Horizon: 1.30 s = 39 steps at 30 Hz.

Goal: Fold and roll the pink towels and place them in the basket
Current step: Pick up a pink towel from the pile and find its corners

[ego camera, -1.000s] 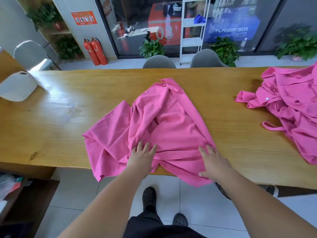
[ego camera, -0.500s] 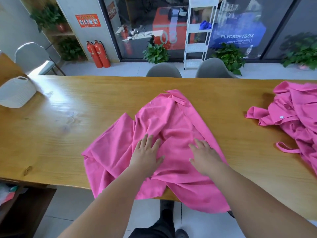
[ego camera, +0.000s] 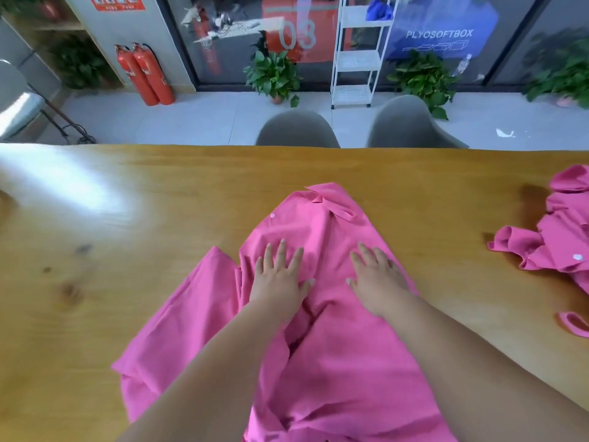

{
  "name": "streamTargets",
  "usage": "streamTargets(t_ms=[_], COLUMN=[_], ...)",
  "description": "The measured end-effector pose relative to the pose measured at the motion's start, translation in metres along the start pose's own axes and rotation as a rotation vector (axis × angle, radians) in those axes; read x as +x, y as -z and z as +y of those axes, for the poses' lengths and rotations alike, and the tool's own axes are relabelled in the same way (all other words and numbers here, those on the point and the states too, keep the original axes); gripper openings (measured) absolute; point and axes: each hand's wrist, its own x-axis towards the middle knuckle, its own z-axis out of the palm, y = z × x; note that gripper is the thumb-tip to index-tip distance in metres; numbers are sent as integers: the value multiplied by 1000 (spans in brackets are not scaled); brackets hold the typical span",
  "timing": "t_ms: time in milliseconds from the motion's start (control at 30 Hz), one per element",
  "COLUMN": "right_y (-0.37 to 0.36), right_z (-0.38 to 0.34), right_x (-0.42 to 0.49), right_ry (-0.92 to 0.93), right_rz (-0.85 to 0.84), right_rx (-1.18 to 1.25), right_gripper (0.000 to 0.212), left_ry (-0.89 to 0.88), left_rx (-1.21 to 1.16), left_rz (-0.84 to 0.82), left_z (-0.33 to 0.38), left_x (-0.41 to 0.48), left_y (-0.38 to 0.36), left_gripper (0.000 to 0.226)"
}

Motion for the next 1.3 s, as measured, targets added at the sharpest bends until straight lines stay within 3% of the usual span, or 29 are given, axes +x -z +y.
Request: streamTargets(t_ms=[167,267,467,667,800,900,933,1000,1067,1167,1300], right_y=[7,17,26,8,34,38,38,35,29,19,23], right_z=[32,61,31,33,90,133,135,129,117,102,102], right_x=[21,25,48,72,75,75,76,77,78,83,108], right_ry=[-142,-237,-99,-262,-779,-908,-883,-755,-447,54,78], right_rz=[175,209,234,439,598,371,342,493,655,575,466], right_rx=[-76,-65,-7,214,730,740,675,466,241,3,-44], right_gripper=[56,59,61,3,21,29,27,24,28,36,48], left_ry=[-10,-39,27,12,8,-33,-42,-39,-33,-46,-56], left_rx=[26,50,58,41,2,4,12,25,47,73,68], left_rz=[-38,-9,91,-4,7,29,42,82,111,59,18], left_z=[-19,-22,-6,-11,-14,-7,-3,9,20,27,23], left_x=[45,69,93,106,114,118,119,122,125,129,138], left_y=[-1,5,13,10,10,11,11,11,10,8,9], left_gripper=[90,91,79,91,104,107,106,102,98,99,107])
